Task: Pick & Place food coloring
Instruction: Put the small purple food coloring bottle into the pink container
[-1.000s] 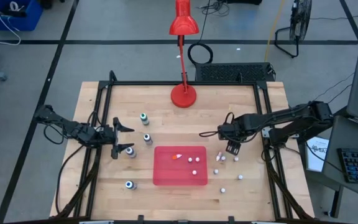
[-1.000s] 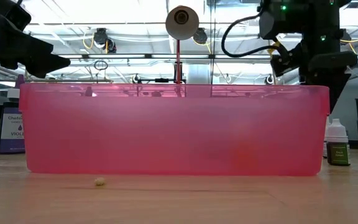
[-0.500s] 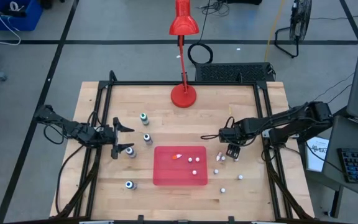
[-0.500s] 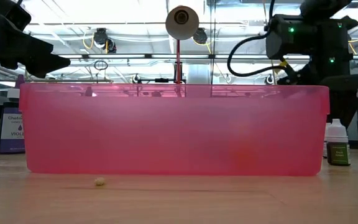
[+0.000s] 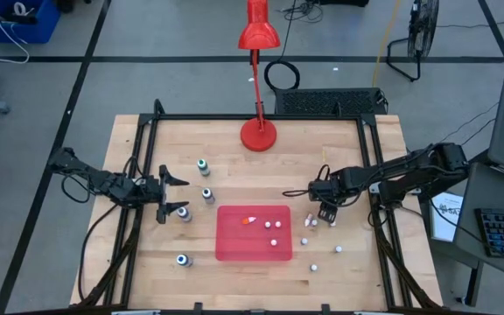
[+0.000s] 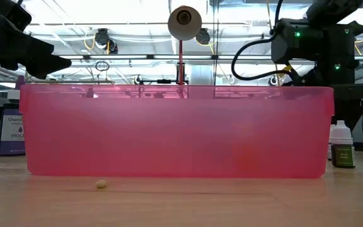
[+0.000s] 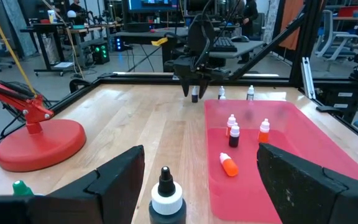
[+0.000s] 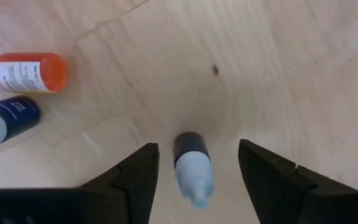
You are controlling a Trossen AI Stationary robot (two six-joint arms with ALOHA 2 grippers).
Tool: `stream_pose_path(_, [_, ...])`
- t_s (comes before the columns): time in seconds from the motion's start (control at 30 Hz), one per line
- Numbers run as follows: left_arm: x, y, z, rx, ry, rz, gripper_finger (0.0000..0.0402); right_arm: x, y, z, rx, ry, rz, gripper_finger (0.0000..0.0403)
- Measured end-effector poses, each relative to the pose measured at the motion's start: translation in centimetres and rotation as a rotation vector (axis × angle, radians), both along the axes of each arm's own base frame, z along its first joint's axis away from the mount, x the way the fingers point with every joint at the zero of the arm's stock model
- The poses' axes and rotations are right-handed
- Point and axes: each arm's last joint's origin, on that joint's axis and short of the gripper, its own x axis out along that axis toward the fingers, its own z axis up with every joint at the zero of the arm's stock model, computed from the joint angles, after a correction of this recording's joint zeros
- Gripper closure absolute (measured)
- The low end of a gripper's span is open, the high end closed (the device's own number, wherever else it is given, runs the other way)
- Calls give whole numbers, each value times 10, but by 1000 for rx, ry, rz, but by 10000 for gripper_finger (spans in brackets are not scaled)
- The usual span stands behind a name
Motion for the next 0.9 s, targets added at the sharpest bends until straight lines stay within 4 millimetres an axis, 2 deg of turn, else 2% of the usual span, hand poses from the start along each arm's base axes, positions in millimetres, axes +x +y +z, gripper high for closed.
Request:
stream_pose_path(0.17, [0,0,0,0,0,0,96,0,-1,0,3,1,-3,245])
stream_pose_path(0.4, [0,0,0,0,0,0,96,0,-1,0,0,1,53,349])
stream_pose_path(0.57, [0,0,0,0,0,0,96,4,2,4,-47,-51,113,350])
stream_pose_path(0.7, [0,0,0,0,0,0,96,15,10,26,-93,-122,153,350])
stream_pose_path(0.9, [0,0,0,0,0,0,96,49,38,90,-119,-315,275,350])
